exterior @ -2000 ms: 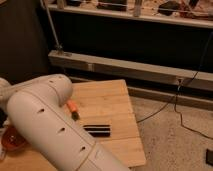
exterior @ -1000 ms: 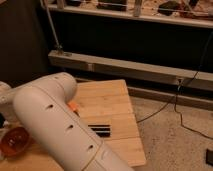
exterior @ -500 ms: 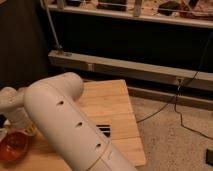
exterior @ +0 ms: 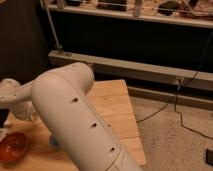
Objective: Push the ceramic bowl across the table
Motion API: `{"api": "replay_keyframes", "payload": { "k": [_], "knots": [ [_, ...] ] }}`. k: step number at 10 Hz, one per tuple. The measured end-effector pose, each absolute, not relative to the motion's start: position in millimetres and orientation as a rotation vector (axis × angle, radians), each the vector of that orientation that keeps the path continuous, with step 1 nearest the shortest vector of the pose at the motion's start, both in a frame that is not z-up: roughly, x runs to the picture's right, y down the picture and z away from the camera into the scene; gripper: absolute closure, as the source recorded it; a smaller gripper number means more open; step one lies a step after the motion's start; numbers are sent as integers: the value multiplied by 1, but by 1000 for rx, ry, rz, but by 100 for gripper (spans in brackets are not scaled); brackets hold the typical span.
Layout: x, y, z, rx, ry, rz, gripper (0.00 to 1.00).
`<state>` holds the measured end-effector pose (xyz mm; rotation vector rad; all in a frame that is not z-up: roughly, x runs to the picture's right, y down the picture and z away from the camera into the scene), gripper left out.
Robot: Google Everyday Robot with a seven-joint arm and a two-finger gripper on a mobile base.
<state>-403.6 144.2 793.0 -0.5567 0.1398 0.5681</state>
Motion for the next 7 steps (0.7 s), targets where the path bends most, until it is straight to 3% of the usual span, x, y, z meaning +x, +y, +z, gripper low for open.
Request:
{"api": "replay_keyframes", "payload": {
  "k": [7],
  "knots": [
    [-448, 158, 779, -576, 70, 520, 100]
  ]
}}
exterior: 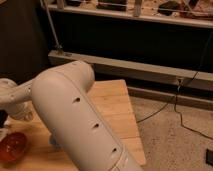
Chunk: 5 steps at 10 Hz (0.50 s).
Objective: Push the ceramic bowl across the table
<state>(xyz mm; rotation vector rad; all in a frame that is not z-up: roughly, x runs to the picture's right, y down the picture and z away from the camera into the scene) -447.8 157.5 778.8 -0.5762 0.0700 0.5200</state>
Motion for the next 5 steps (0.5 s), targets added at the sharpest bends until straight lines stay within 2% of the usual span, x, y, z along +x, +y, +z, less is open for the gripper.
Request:
{"api": "replay_keyframes", "payload": {
  "k": [5],
  "knots": [
    [-484, 180, 787, -590, 79, 444, 100]
  ]
}}
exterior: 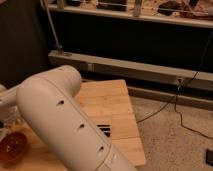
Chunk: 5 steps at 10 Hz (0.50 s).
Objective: Push the ceramic bowl across the table
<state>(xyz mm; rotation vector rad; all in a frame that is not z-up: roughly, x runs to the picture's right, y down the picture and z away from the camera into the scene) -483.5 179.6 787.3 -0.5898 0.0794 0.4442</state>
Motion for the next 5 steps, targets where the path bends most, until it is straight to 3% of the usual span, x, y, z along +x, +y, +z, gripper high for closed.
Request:
{"api": "replay_keyframes", "payload": {
  "k": [5],
  "knots": [
    [-514, 189, 797, -584, 77, 394, 100]
  ]
}}
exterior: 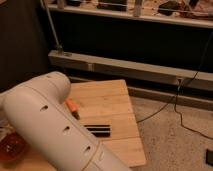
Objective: Push the ceramic bowl across the table
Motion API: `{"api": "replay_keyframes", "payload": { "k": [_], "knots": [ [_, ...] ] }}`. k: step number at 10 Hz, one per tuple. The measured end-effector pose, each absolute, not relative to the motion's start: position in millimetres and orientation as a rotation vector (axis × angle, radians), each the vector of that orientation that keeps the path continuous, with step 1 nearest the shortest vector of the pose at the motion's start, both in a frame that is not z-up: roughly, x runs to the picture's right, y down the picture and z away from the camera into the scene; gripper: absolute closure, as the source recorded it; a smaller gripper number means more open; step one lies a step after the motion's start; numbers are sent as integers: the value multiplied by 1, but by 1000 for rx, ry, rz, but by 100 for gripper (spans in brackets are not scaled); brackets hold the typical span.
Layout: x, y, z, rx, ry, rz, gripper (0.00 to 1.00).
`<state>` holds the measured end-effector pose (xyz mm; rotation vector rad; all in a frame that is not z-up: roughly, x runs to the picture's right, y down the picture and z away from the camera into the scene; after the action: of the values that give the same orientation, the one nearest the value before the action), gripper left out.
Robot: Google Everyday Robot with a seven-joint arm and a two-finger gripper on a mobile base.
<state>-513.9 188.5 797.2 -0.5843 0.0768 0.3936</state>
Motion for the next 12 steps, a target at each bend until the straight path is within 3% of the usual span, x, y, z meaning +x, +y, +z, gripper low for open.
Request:
{"api": "replay_keyframes", "payload": {
  "k": [6, 12],
  "knots": [
    [-485, 216, 792, -589, 118, 279, 100],
    [-469, 281, 718, -769, 71, 31, 100]
  ]
}}
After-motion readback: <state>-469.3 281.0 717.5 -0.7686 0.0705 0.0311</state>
